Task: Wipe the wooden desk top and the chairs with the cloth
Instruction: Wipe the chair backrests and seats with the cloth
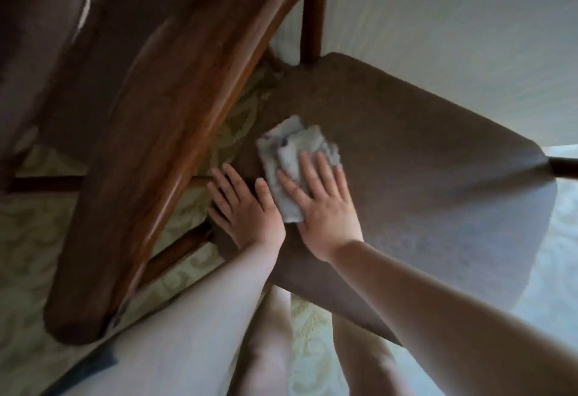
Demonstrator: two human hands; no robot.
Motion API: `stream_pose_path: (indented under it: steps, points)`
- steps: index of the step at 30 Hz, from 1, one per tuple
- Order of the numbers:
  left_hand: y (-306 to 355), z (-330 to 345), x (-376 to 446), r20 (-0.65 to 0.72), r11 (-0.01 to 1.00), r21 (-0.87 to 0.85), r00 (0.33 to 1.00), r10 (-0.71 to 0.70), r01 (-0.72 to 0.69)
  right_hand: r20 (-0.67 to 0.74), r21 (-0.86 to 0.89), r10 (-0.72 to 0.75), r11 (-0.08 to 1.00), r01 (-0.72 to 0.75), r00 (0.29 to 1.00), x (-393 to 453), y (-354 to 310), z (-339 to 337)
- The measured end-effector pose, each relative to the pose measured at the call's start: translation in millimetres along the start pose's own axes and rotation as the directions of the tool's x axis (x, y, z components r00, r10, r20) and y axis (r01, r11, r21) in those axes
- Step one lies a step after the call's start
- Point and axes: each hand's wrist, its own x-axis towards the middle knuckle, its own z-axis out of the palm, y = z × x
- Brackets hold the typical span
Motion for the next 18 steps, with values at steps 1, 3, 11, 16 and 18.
stream_pose_path:
  steps: [1, 3, 11, 16, 18]
  points:
    - [1.2, -0.7, 0.0, -0.008, 0.999, -0.028, 0.999, -0.031, 0.031, 0.087, -0.023, -0.206, 0.978, 0.209, 0.975, 7.2, -7.3, -1.4]
    - [1.1, -2.3, -0.1, -0.025, 0.994, -0.078, 0.997, -0.077, 0.075, 0.216, -0.128, -0.440, 0.872, 0.472, 0.872, 37.0, 4.7, -12.9]
    - [13.0, -4.5, 6.2, 0.005, 0.977, -0.170, 0.991, -0.130, 0.129, -0.011, 0.088, 0.273, 0.959, -0.271, 0.962, 35.2, 5.9, -18.0]
    - [-4.7, -4.3, 1.9, -0.079, 0.933, -0.282, 0.964, -0.256, 0.225, 0.354, -0.147, -0.561, 0.757, 0.636, 0.749, 66.6, -12.9, -17.1]
    - [-8.7, -2.4, -1.7, -0.060, 0.941, -0.274, 0.972, -0.225, 0.201, 0.349, -0.204, -0.526, 0.765, 0.611, 0.775, 101.2, 7.6, -24.0]
